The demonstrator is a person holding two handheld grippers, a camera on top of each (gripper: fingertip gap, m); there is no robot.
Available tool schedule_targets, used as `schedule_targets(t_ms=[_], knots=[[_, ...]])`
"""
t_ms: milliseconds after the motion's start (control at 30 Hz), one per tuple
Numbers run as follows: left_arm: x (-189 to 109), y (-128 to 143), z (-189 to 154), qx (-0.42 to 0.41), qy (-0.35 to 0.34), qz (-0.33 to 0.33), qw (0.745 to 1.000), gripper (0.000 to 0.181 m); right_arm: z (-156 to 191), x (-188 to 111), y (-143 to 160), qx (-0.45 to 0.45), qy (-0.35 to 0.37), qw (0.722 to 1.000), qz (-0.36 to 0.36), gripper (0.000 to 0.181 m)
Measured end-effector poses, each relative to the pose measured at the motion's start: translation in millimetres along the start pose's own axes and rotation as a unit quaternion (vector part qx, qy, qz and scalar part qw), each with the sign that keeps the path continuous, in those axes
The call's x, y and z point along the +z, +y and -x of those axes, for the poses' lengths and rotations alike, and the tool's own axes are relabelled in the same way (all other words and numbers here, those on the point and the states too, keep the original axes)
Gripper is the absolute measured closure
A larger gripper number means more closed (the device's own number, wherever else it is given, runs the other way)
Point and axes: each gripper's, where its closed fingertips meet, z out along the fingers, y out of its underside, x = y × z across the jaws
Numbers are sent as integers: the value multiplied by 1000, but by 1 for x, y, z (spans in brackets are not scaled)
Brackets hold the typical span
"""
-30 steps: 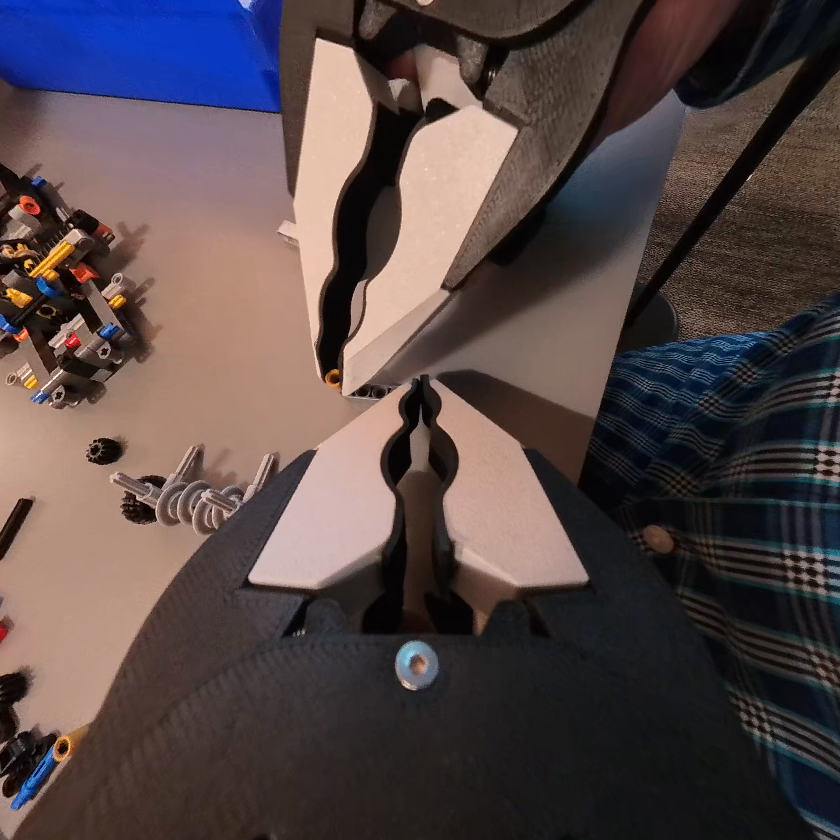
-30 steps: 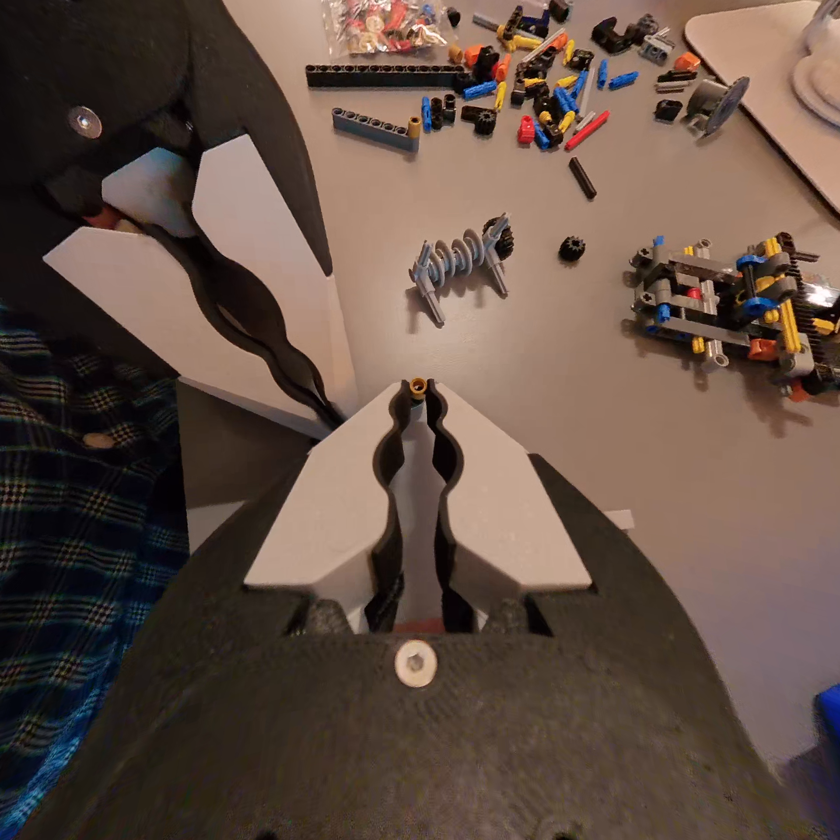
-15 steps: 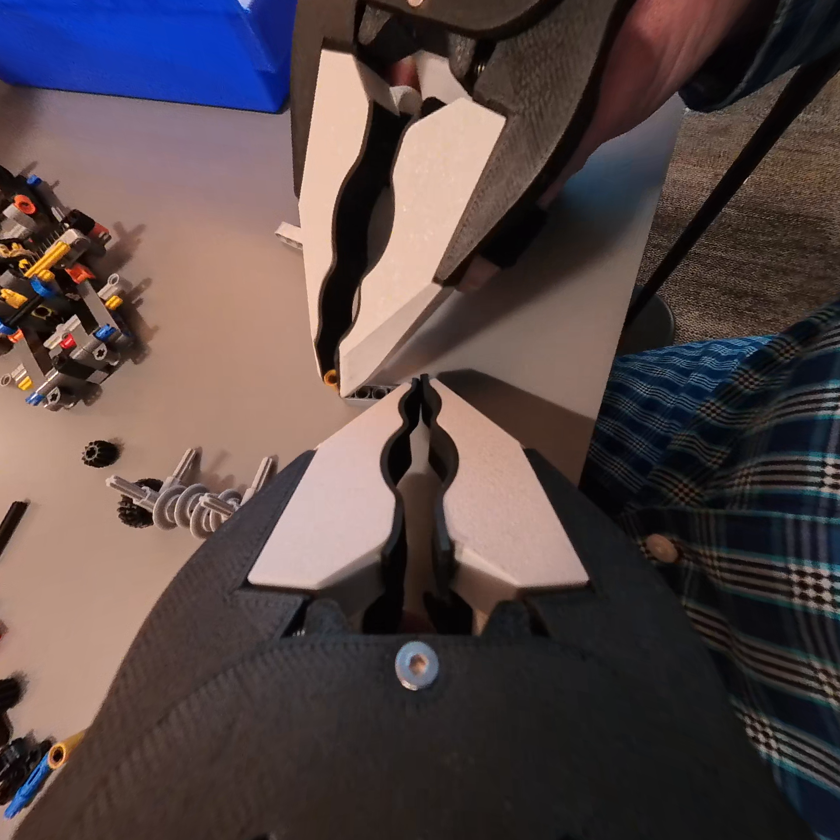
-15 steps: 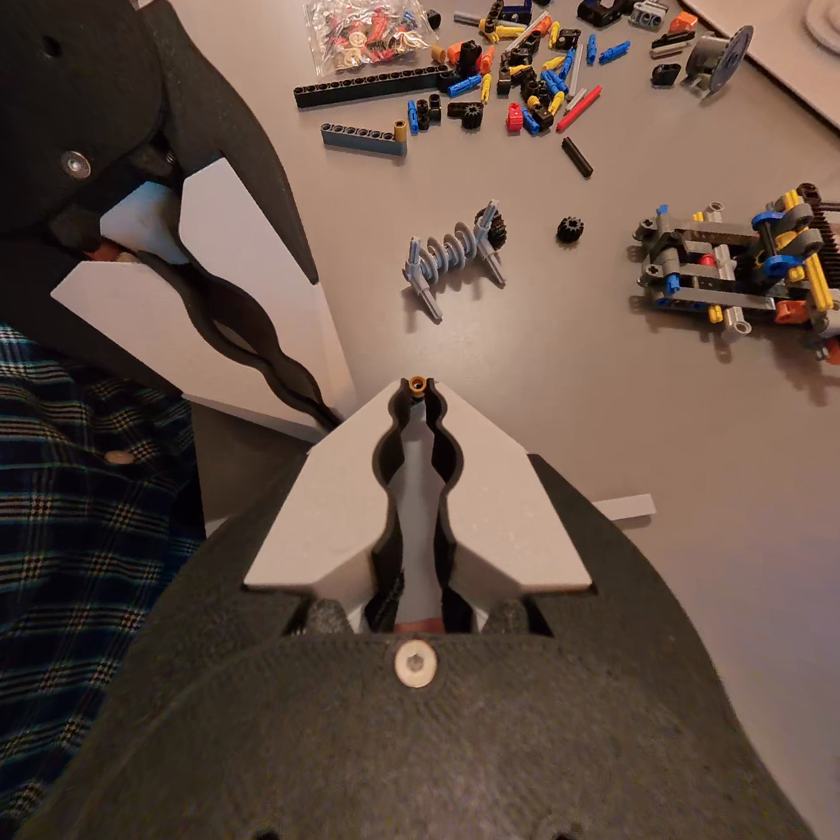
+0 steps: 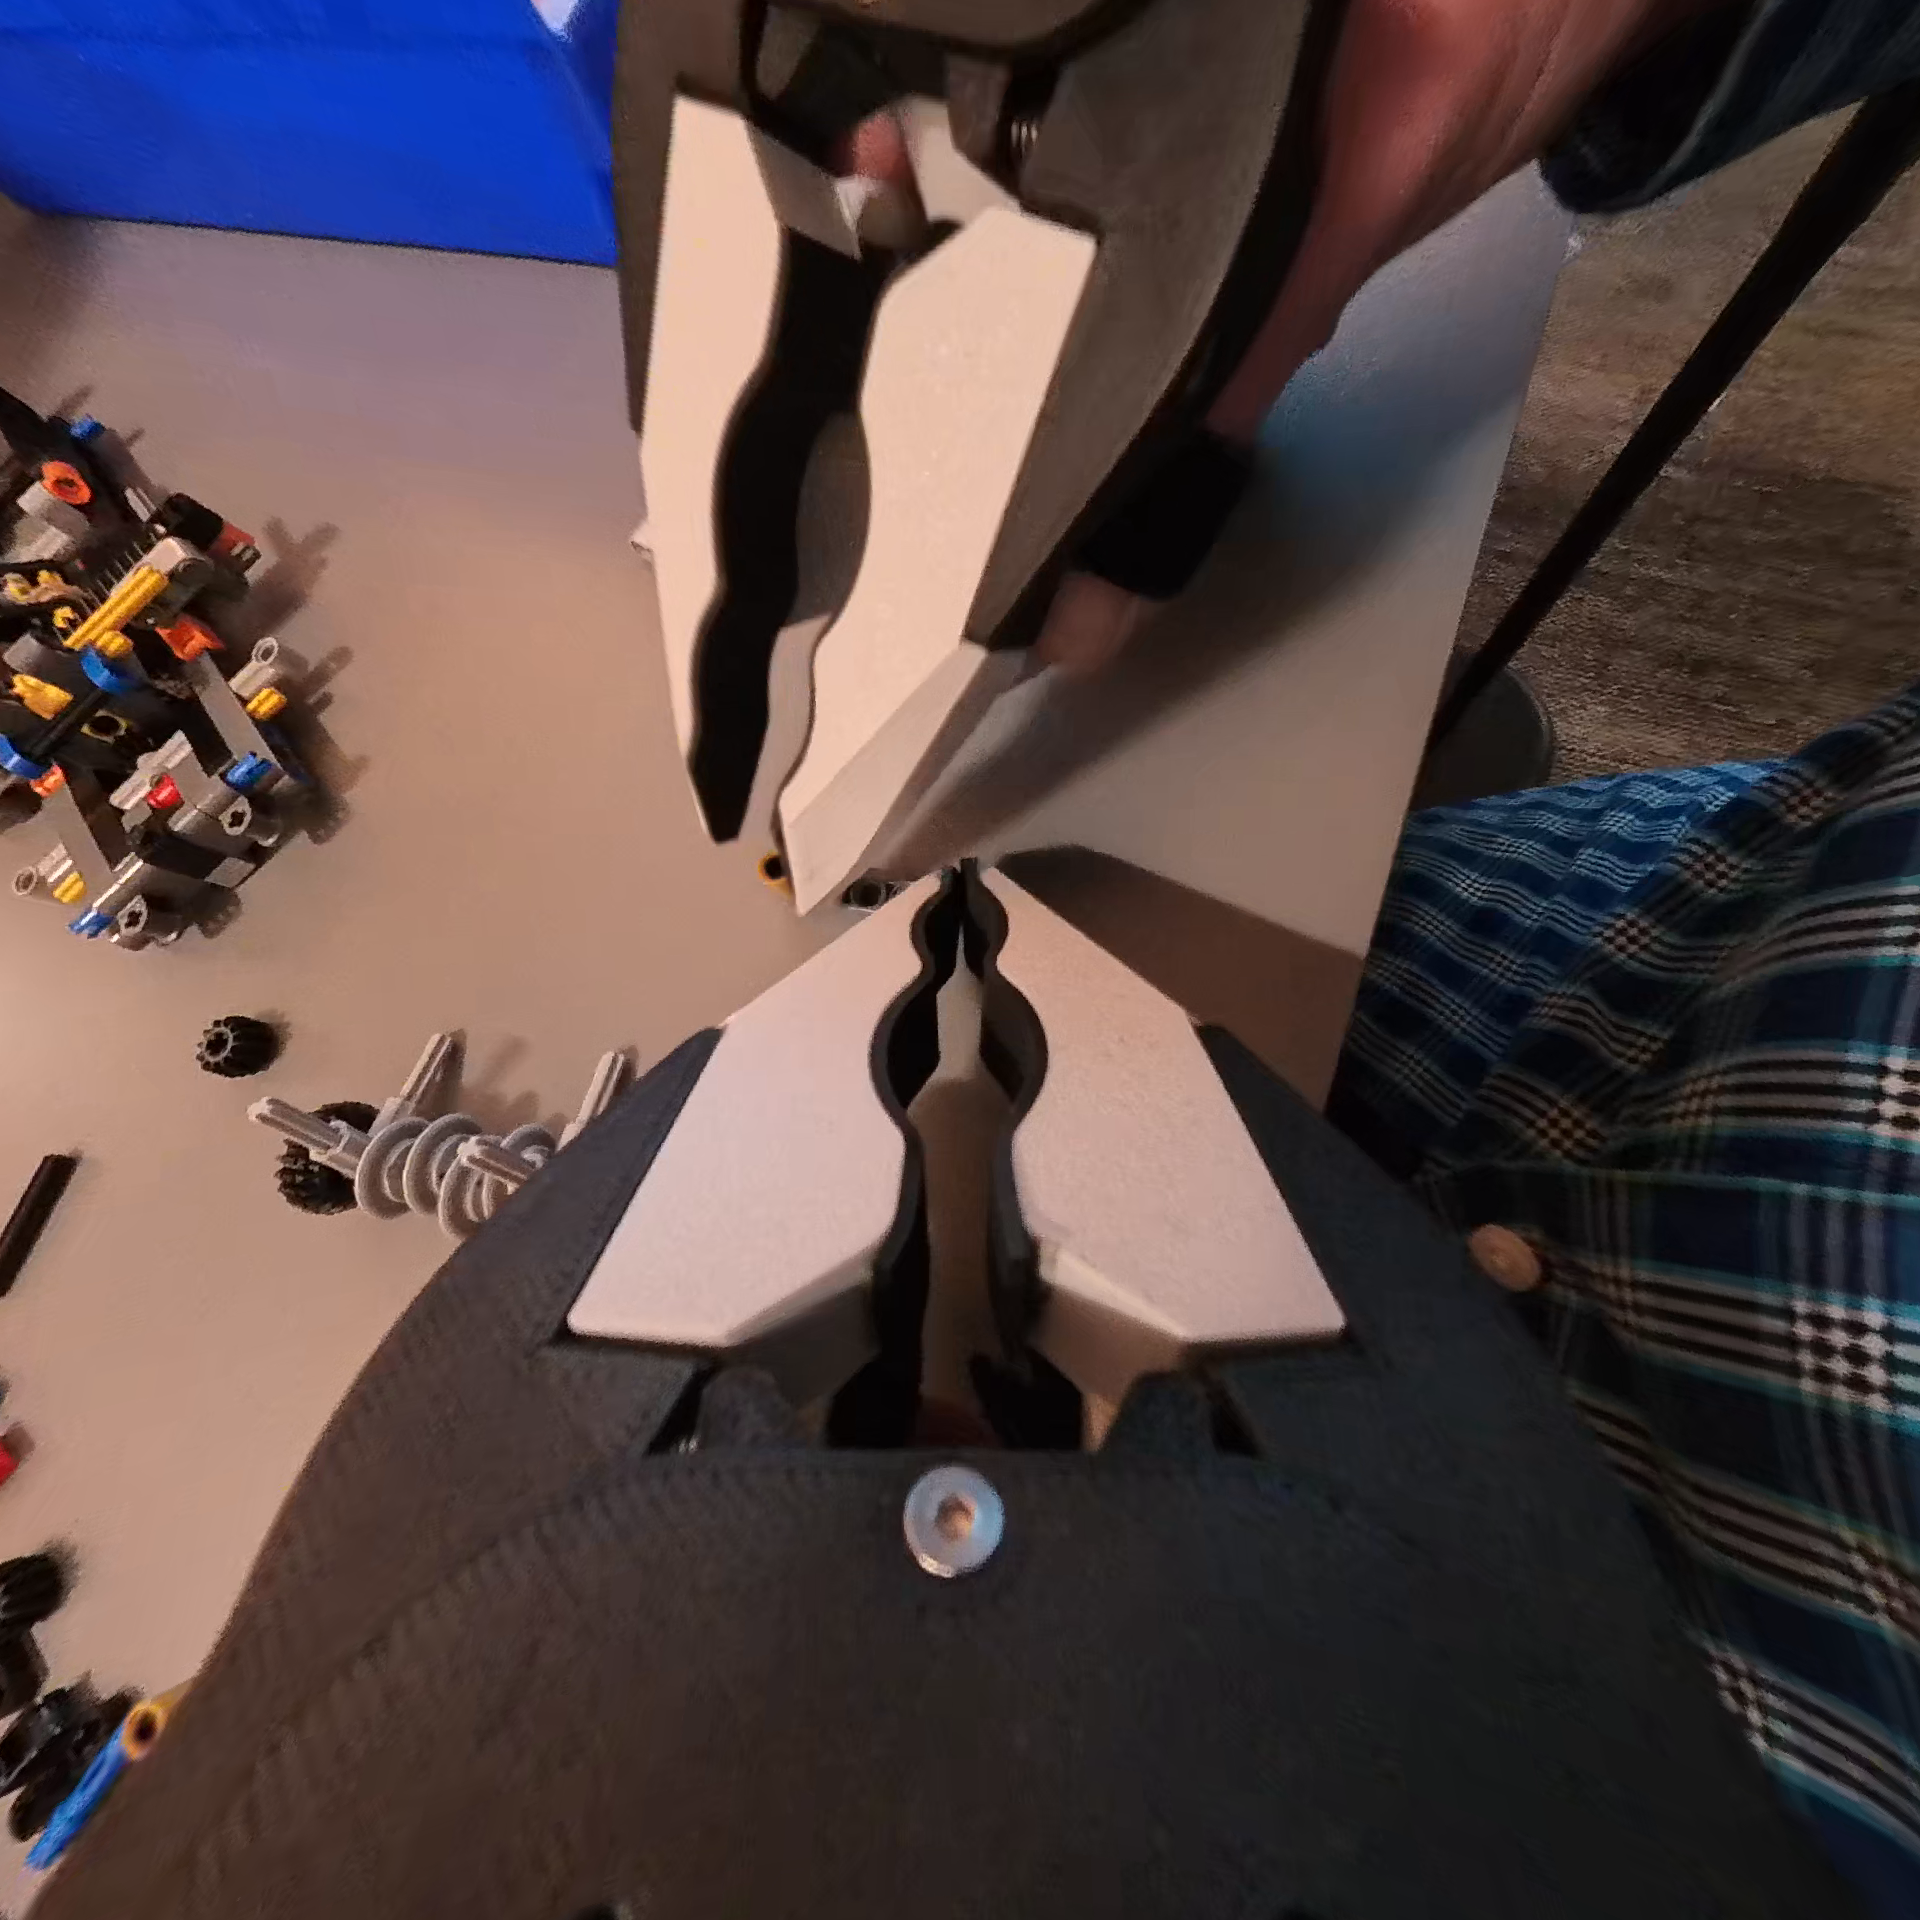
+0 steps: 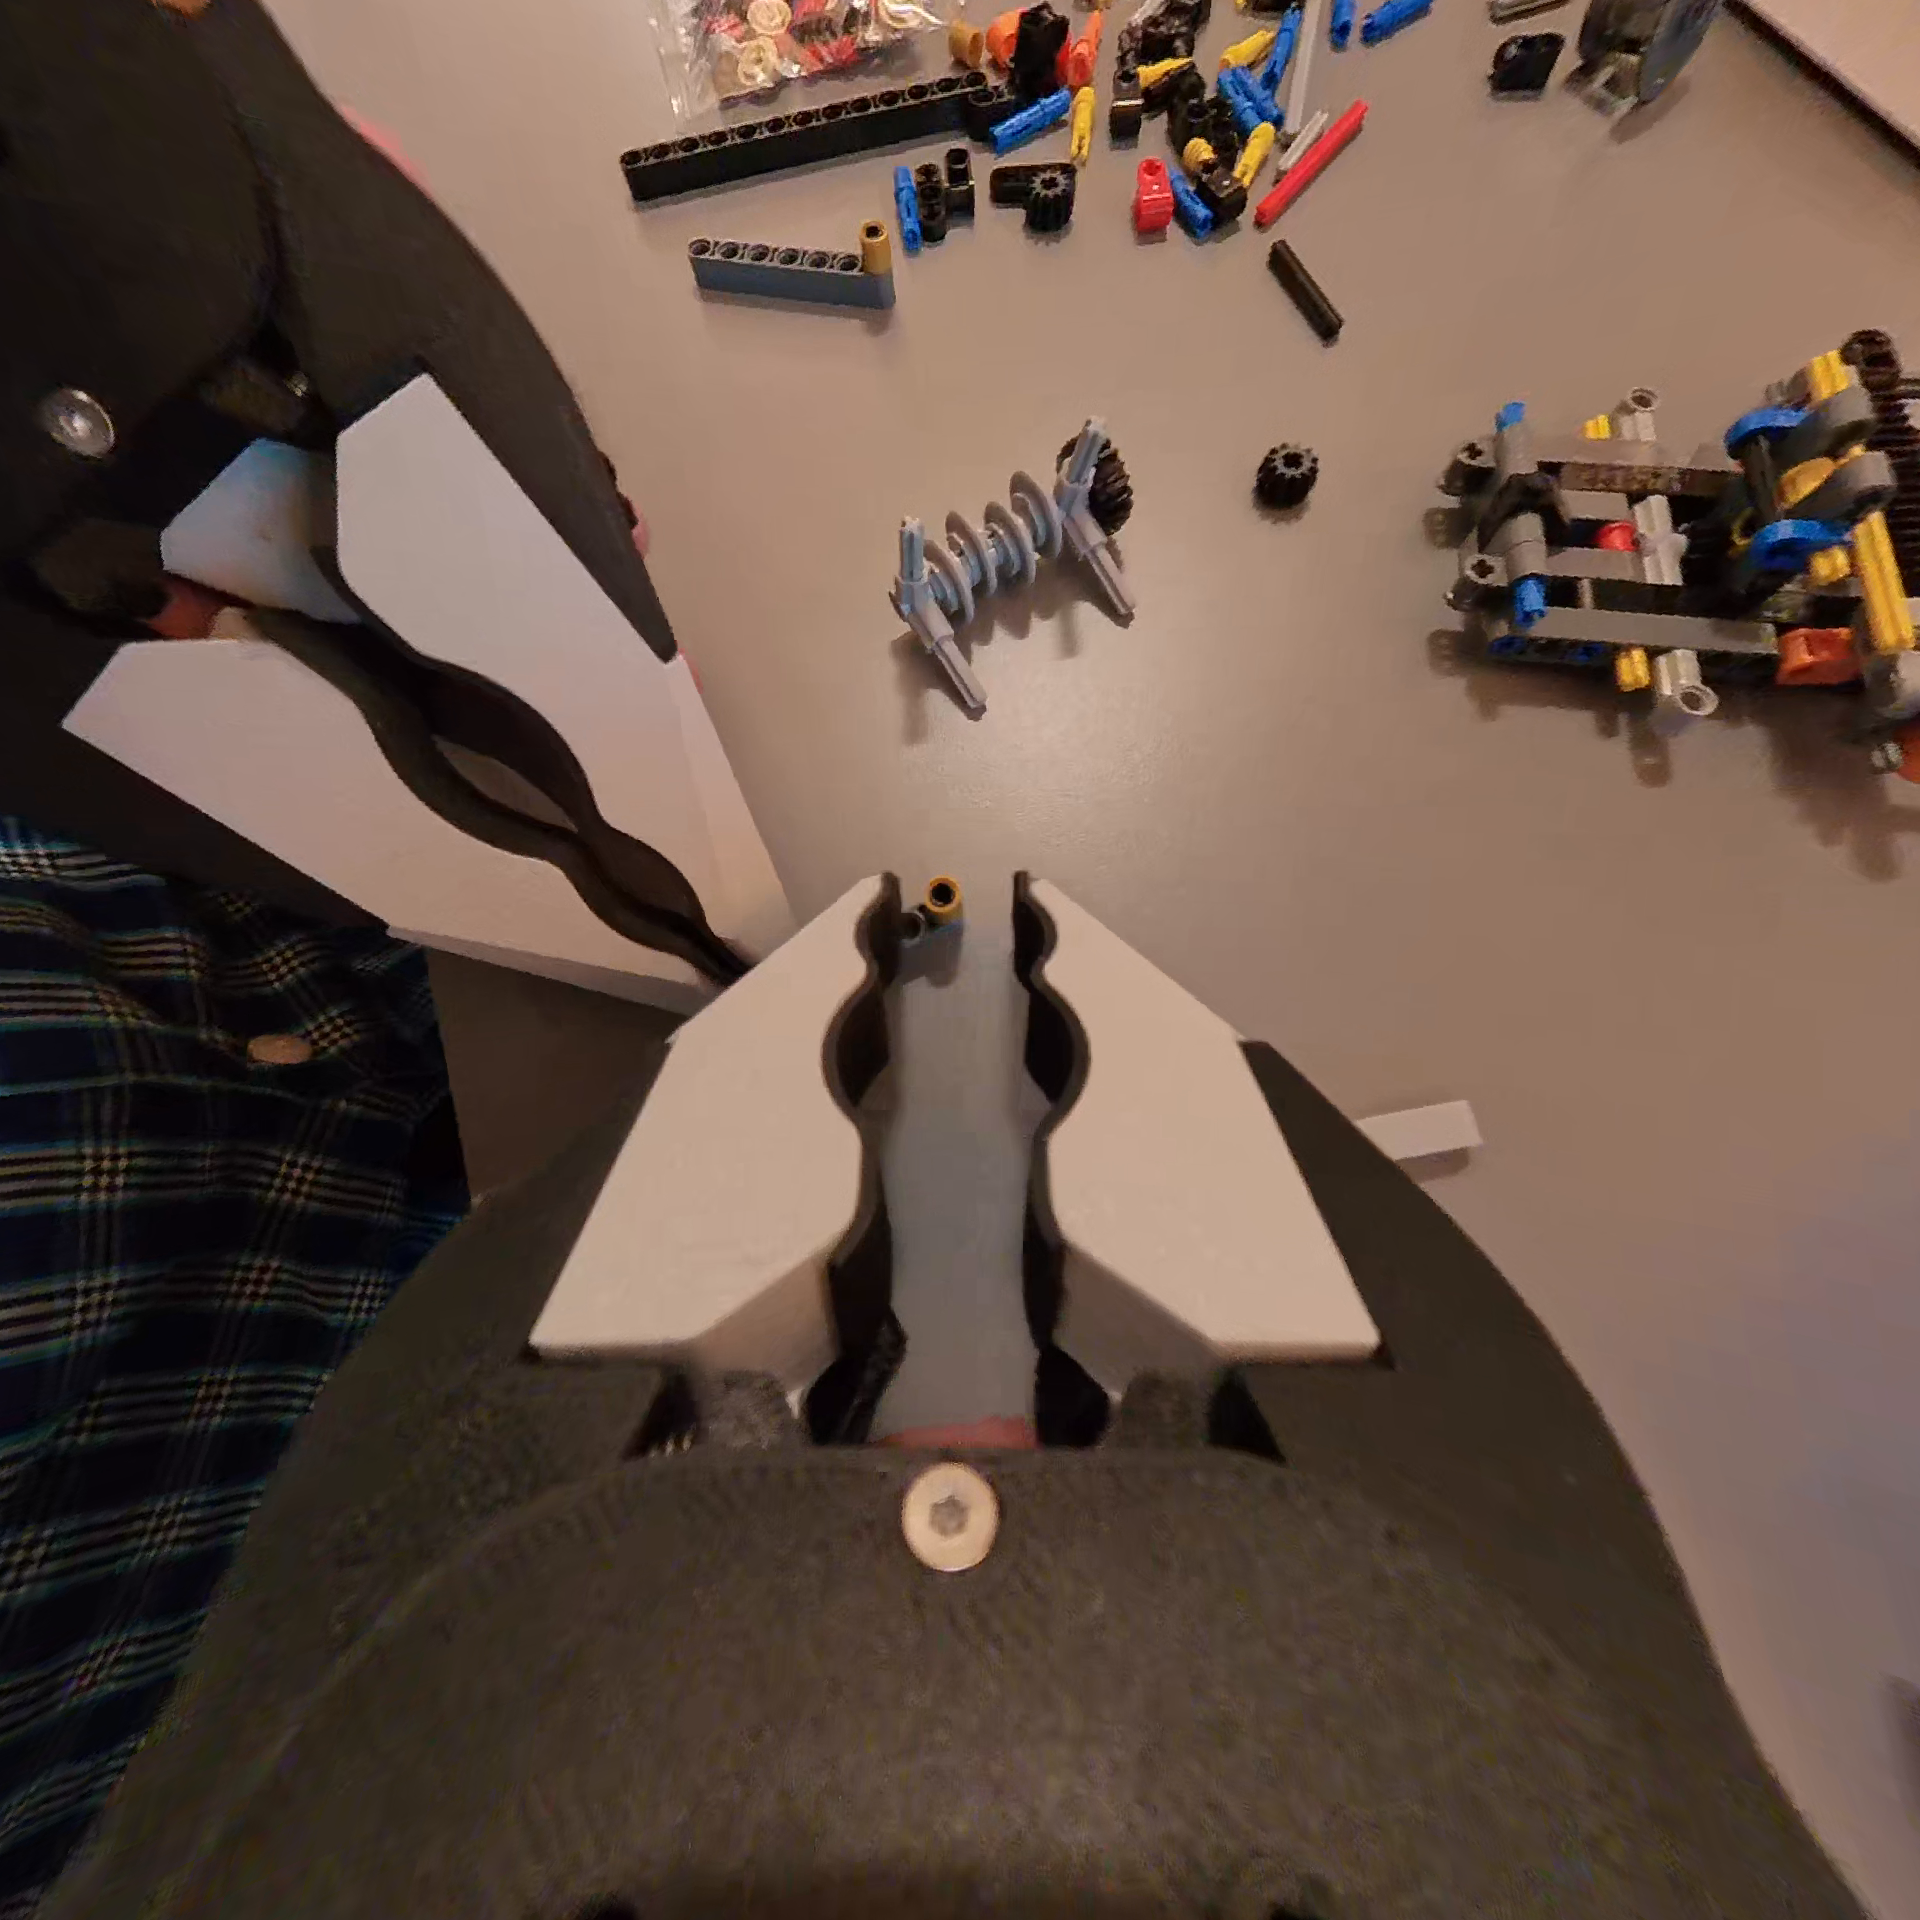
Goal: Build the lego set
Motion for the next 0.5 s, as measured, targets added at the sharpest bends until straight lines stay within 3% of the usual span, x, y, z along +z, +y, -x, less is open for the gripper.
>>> schedule_targets(t_ms=[267,500], knots=[[-2,2,-1,16,-27,6,999,177,2,3,5,-37,29,998,38,174],[-33,-2,17,-7,-87,-32,996,169,1,1,-7,-16,13,1000,-5,177]])
